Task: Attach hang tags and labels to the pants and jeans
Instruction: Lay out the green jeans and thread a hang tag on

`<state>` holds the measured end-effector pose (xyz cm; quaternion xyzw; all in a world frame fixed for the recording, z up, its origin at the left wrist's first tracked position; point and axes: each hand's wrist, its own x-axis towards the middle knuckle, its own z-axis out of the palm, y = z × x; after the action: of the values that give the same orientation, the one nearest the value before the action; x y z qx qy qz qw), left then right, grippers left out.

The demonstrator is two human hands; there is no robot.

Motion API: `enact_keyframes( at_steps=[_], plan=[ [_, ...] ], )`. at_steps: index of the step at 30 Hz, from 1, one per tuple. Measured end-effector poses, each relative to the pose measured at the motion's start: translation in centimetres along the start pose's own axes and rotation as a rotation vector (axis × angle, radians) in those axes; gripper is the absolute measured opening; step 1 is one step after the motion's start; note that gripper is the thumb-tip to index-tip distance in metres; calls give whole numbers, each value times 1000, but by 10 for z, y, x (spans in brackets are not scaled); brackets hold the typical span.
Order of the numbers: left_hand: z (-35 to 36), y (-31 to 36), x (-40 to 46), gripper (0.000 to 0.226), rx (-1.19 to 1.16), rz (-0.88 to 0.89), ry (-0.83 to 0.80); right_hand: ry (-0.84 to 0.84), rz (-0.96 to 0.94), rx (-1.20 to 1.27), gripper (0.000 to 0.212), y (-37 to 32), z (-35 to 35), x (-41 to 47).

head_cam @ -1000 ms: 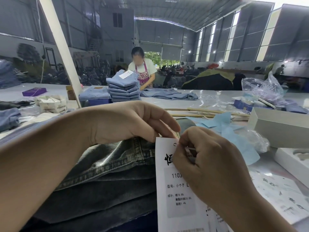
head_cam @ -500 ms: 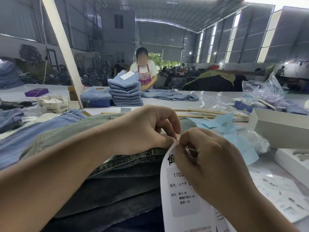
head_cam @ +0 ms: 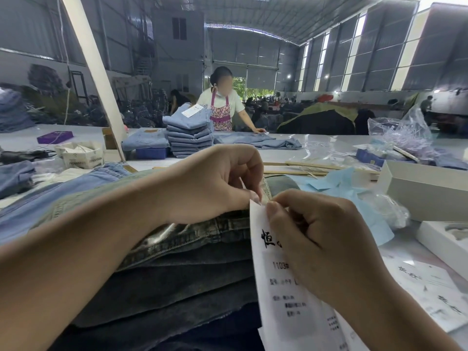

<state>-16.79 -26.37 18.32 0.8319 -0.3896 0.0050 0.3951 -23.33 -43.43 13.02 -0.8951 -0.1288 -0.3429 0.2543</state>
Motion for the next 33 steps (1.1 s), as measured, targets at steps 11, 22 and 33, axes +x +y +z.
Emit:
enact_keyframes(
  at_steps=[11, 22, 33],
  plan=[
    [4, -1, -3, 18, 50, 58, -13, -24, 20, 98, 25, 1, -2, 3],
    [-2, 11, 1, 25, 513, 18, -183, 96, -74, 70, 8, 4, -2, 0],
    [-6, 14, 1, 21, 499, 45, -268, 91, -86, 90, 9, 6, -4, 1]
  ],
)
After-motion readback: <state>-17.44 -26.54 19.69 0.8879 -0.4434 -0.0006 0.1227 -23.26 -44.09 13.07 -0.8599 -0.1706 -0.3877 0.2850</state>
